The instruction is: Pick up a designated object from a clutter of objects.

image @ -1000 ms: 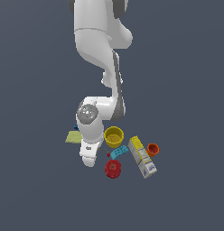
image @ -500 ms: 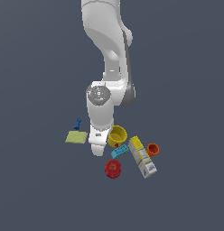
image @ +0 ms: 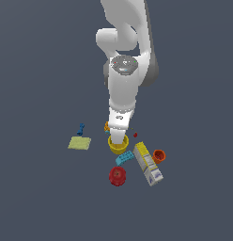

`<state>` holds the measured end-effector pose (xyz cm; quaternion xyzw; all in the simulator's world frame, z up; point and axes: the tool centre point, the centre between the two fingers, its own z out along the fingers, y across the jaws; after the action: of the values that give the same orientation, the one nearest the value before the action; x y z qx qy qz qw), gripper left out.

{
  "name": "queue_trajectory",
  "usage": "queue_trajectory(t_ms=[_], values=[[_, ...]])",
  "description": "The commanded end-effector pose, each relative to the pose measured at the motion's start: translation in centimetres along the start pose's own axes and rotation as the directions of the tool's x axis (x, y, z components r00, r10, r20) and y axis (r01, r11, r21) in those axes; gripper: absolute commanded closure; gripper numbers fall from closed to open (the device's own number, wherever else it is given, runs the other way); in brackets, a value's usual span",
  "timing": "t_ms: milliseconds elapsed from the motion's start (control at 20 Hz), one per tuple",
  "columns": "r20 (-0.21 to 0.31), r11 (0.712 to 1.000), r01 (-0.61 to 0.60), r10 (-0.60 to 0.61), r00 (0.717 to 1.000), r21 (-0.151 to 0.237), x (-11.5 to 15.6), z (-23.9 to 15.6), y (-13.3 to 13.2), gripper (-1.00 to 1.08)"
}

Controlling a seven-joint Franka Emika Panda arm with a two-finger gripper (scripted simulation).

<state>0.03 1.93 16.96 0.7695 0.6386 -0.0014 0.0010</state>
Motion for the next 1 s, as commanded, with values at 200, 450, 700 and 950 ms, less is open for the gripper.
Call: queue_trajectory(t_ms=[200,450,700,950], values=[[0.001,1.000,0.000,0.000,1.000,-0.001,3.6,-5.9,-3.4,1.08],[0.000,1.000,0.001,-0.001,1.000,-0.001,6.5,-10.7,-6.0,1.08],[0.000,1.000,0.001,-0.001,1.000,0.000,9.2,-15.1,-8.4,1.08],[-0.001,1.000,0.001,-0.001,1.000,0.000,11.4,-18.6,-10.2,1.08]])
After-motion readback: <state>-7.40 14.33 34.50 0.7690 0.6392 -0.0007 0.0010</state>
